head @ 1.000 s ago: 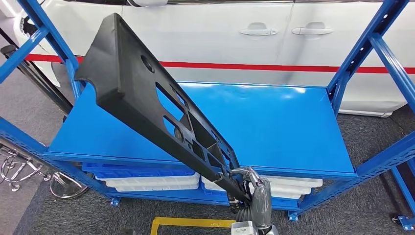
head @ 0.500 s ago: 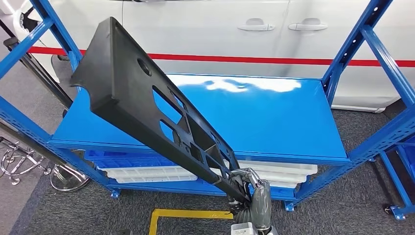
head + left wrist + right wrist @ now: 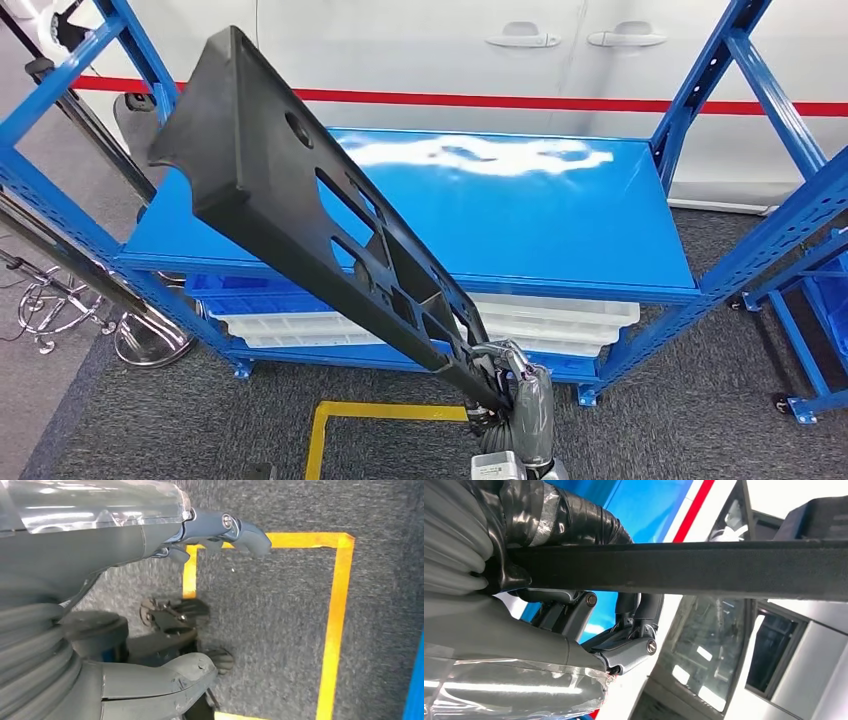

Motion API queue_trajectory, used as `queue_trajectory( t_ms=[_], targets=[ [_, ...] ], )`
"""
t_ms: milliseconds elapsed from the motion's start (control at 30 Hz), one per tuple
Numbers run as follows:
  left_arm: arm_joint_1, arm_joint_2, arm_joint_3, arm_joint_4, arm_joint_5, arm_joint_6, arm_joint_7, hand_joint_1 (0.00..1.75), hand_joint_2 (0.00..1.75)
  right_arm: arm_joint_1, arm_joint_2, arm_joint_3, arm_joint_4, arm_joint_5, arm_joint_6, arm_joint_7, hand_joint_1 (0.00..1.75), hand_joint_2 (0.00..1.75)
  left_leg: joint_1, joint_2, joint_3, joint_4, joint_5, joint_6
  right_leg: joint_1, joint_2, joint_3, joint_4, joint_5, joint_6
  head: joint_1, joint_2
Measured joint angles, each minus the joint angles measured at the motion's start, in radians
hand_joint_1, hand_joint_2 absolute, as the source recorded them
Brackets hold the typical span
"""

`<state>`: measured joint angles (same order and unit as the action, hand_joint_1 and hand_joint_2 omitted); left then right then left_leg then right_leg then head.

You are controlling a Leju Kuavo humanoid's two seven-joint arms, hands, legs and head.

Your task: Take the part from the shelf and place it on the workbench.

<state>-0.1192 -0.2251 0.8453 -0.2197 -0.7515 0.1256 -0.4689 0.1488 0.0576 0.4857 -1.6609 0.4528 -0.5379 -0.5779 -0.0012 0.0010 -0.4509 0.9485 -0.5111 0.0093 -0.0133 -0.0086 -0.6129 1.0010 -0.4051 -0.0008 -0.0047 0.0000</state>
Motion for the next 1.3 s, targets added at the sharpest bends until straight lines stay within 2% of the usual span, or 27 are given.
queue_trajectory(
  t_ms=[67,100,167,200,233,267,300,367,433,467,533,567,633,700,733,767,800,867,933,967,1033,1067,1100,1200,1233,1267,1300],
  targets=[
    [0.000,0.000,0.000,0.000,0.000,0.000,0.000,0.00,1.75,0.000,-0.001,0.000,0.000,0.000,0.000,0.000,1.75,1.75,0.003,0.005,-0.011,-0.008,0.020,0.016,-0.001,0.002,-0.006,0.007,-0.015,0.011,0.000,0.000],
    [-0.001,0.000,0.000,0.000,0.000,-0.001,0.000,0.00,1.75,0.000,-0.001,0.000,0.000,0.000,0.000,0.000,1.75,1.75,0.005,0.007,-0.020,-0.013,0.032,0.026,-0.001,0.003,-0.016,0.035,-0.050,0.014,0.000,0.000],
    [-0.002,0.000,0.000,0.000,0.000,-0.002,0.000,0.00,1.75,-0.001,-0.002,0.000,0.000,0.000,0.000,0.000,1.75,1.75,0.005,0.009,-0.044,-0.011,0.052,0.038,-0.001,0.004,-0.049,0.147,-0.152,0.017,0.001,0.000],
    [-0.002,0.000,0.000,0.000,0.000,-0.002,0.001,0.00,1.75,-0.001,-0.002,0.000,0.000,0.000,0.000,0.000,1.75,1.75,0.003,0.010,-0.060,-0.007,0.061,0.040,-0.001,0.005,-0.063,0.212,-0.189,0.018,0.000,0.000],
    [-0.002,0.000,0.000,0.000,0.000,-0.003,0.001,0.00,1.75,-0.001,-0.002,0.000,0.001,0.000,0.000,0.000,1.75,1.75,0.002,0.011,-0.075,-0.002,0.068,0.040,0.000,0.005,-0.069,0.261,-0.201,0.019,0.001,0.000],
    [-0.002,0.000,0.000,0.000,0.000,-0.003,0.001,0.00,1.75,-0.001,-0.002,0.000,0.001,0.000,0.000,0.000,1.75,1.75,0.001,0.011,-0.091,0.005,0.075,0.039,0.000,0.005,-0.060,0.280,-0.188,0.018,0.000,0.000],
    [-0.001,0.000,0.000,0.000,0.000,-0.003,0.002,0.00,1.75,-0.001,-0.002,0.000,0.001,0.000,0.000,0.000,1.75,1.75,0.000,0.011,-0.106,0.013,0.080,0.038,0.001,0.005,-0.034,0.263,-0.159,0.016,0.000,0.000],
    [-0.001,-0.001,0.000,0.000,0.000,-0.003,0.002,0.00,1.75,-0.002,-0.002,0.000,0.001,0.000,0.000,0.000,1.75,1.75,-0.002,0.010,-0.131,0.029,0.088,0.033,0.004,0.005,0.056,0.143,-0.112,0.005,0.000,0.000],
    [-0.001,-0.002,0.000,0.000,0.001,-0.004,0.003,0.00,1.75,-0.003,-0.002,0.001,0.001,0.000,0.000,0.001,1.75,1.75,-0.002,0.010,-0.145,0.040,0.097,0.025,0.010,0.006,0.131,0.023,-0.117,-0.004,0.000,0.000],
    [-0.001,-0.002,0.001,0.000,0.001,-0.004,0.004,0.00,1.75,-0.003,-0.002,0.001,0.001,0.000,0.000,0.001,1.75,1.75,-0.002,0.010,-0.149,0.041,0.104,0.019,0.013,0.006,0.144,-0.006,-0.126,-0.007,0.000,0.000],
    [0.001,-0.001,0.003,0.000,0.002,-0.005,0.004,0.00,1.75,-0.004,-0.002,0.002,0.001,0.001,0.000,0.001,1.75,1.75,-0.001,0.009,-0.156,0.040,0.116,0.006,0.011,0.004,0.140,-0.022,-0.116,-0.013,0.001,0.000],
    [0.001,0.000,0.003,0.000,0.002,-0.006,0.005,0.00,1.75,-0.004,-0.001,0.002,0.001,0.001,0.000,0.001,1.75,1.75,-0.002,0.007,-0.163,0.047,0.105,0.000,0.007,0.002,0.132,-0.026,-0.105,-0.019,0.000,0.000],
    [0.004,0.001,0.004,0.000,0.003,-0.006,0.006,0.00,1.75,-0.006,0.000,0.003,0.001,0.000,0.000,0.002,1.75,1.75,0.001,0.005,-0.187,0.109,0.032,-0.011,-0.001,-0.003,0.110,-0.030,-0.082,-0.031,-0.001,0.000],
    [0.005,0.001,0.004,0.000,0.005,-0.006,0.007,0.00,1.75,-0.006,0.000,0.003,0.001,0.000,0.000,0.002,1.75,1.75,0.008,0.004,-0.217,0.235,-0.058,-0.023,0.000,-0.004,0.080,-0.024,-0.063,-0.035,-0.001,0.000],
    [0.006,0.001,0.004,0.000,0.005,-0.006,0.007,0.00,1.75,-0.006,0.000,0.003,0.002,0.000,0.000,0.002,1.75,1.75,0.011,0.004,-0.224,0.291,-0.078,-0.028,0.000,-0.006,0.064,-0.019,-0.054,-0.035,-0.001,0.000],
    [0.006,0.001,0.004,0.000,0.006,-0.006,0.008,0.00,1.75,-0.006,0.000,0.003,0.002,0.000,0.000,0.002,1.75,1.75,0.013,0.004,-0.219,0.322,-0.073,-0.031,0.000,-0.006,0.047,-0.014,-0.045,-0.034,-0.001,0.000],
    [0.005,0.001,0.004,0.000,0.006,-0.006,0.008,0.00,1.75,-0.006,0.000,0.003,0.003,0.000,0.000,0.002,1.75,1.75,0.015,0.004,-0.199,0.317,-0.049,-0.033,0.000,-0.007,0.031,-0.008,-0.036,-0.032,-0.001,0.000],
    [0.004,0.001,0.004,0.000,0.006,-0.006,0.009,0.00,1.75,-0.006,0.000,0.003,0.003,0.000,0.000,0.002,1.75,1.75,0.017,0.004,-0.107,0.204,0.001,-0.030,-0.001,-0.006,0.005,-0.001,-0.019,-0.026,-0.001,0.000],
    [0.001,0.001,0.004,0.000,0.006,-0.006,0.010,0.00,1.75,-0.006,0.000,0.003,0.003,0.000,0.000,0.002,1.75,1.75,0.014,0.001,-0.007,0.055,-0.001,-0.021,0.001,-0.005,-0.008,0.001,0.000,-0.015,-0.001,0.000],
    [0.000,0.001,0.004,0.000,0.006,-0.006,0.010,0.00,1.75,-0.006,0.000,0.003,0.003,0.000,0.000,0.002,1.75,1.75,0.010,0.000,0.017,0.013,-0.010,-0.016,0.001,-0.006,-0.011,-0.001,0.009,-0.009,-0.001,0.000],
    [-0.001,0.001,0.004,0.000,0.006,-0.006,0.010,0.00,1.75,-0.006,0.000,0.003,0.003,0.001,0.000,0.002,1.75,1.75,0.008,0.000,0.016,-0.008,-0.005,-0.003,0.000,-0.007,-0.014,-0.006,0.026,0.004,-0.001,0.000],
    [0.000,0.001,0.004,0.000,0.006,-0.006,0.010,0.00,1.75,-0.006,0.000,0.002,0.003,0.001,0.000,0.002,1.75,1.75,0.009,0.003,0.007,-0.010,0.006,0.005,-0.001,-0.005,-0.018,-0.003,0.020,0.010,-0.001,0.000],
    [0.000,0.001,0.005,0.000,0.006,-0.007,0.011,0.00,1.75,-0.005,0.000,0.002,0.003,0.001,0.000,0.002,1.75,1.75,0.010,0.006,-0.004,-0.012,0.018,0.015,-0.002,-0.002,-0.027,0.015,-0.007,0.013,0.000,0.000],
    [-0.001,0.001,0.005,0.000,0.006,-0.011,0.013,0.00,1.75,-0.005,0.000,0.000,0.004,0.000,0.000,0.002,1.75,1.75,0.008,0.012,-0.053,-0.007,0.057,0.035,-0.003,0.002,-0.066,0.171,-0.166,0.017,0.001,0.000],
    [-0.001,0.001,0.005,0.000,0.006,-0.012,0.013,0.00,1.75,-0.005,0.000,0.000,0.004,0.000,0.000,0.002,1.75,1.75,0.006,0.012,-0.073,-0.002,0.069,0.035,-0.003,0.003,-0.073,0.231,-0.193,0.018,0.001,0.000],
    [0.000,0.001,0.005,0.000,0.006,-0.014,0.014,0.00,1.75,-0.005,0.000,0.000,0.005,0.000,0.000,0.002,1.75,1.75,0.004,0.013,-0.093,0.005,0.081,0.034,-0.002,0.003,-0.070,0.271,-0.192,0.018,0.001,0.000],
    [0.001,0.001,0.005,0.000,0.005,-0.015,0.015,0.00,1.75,-0.005,0.000,0.000,0.006,0.001,0.000,0.003,1.75,1.75,0.003,0.013,-0.116,0.013,0.091,0.032,-0.002,0.003,-0.054,0.283,-0.168,0.017,0.001,0.000]
  ],
)
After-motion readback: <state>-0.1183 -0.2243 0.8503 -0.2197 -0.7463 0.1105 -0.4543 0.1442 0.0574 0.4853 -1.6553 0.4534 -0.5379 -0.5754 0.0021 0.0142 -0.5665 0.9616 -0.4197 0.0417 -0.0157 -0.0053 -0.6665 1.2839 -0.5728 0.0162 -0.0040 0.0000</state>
